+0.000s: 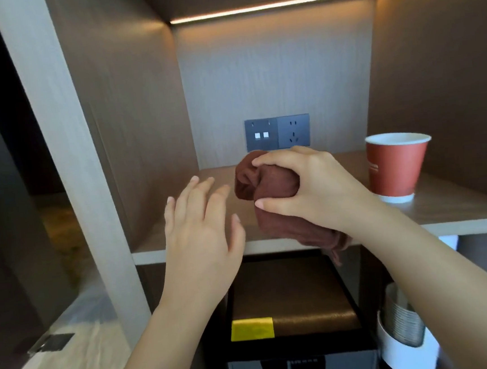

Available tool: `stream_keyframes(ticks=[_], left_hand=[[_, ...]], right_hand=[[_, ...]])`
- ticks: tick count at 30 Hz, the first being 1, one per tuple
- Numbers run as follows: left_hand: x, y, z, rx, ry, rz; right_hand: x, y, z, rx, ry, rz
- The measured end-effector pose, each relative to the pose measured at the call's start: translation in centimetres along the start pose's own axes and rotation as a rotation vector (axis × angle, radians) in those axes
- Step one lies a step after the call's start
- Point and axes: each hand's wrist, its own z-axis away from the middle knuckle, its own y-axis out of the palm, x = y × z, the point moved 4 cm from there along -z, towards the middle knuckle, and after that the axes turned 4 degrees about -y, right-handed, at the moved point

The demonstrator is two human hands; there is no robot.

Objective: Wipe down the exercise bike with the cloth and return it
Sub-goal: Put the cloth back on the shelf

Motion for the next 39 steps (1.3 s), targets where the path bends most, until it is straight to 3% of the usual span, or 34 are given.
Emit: stream_keyframes(ticks=[5,9,17,27,39], left_hand=[[1.1,0.3,-1.4,-0.026,-0.015,-0.024],[1.5,0.6,-1.9,-0.004,-0.023,-0.058],[2.1,1.5,-1.1,0.048,-0.059,-0.068],[2.3,1.5,-0.8,0.123,-0.064,-0.104],[3.5,1.2,-0.8,0.103,-0.003,-0.206]], right_hand=[[-0.5,1.0,-4.1,0.038,-0.028,-0.001],[-0.6,3.5,-5.7,0.179,-0.02,-0.043],[-2.2,5.7,-4.3,0.287,0.127,-0.055],[-3.5,3.3,-0.4,0.374,0.027,0.224],[-2.7,6.0,-1.8,0.471,0.045,0.159]])
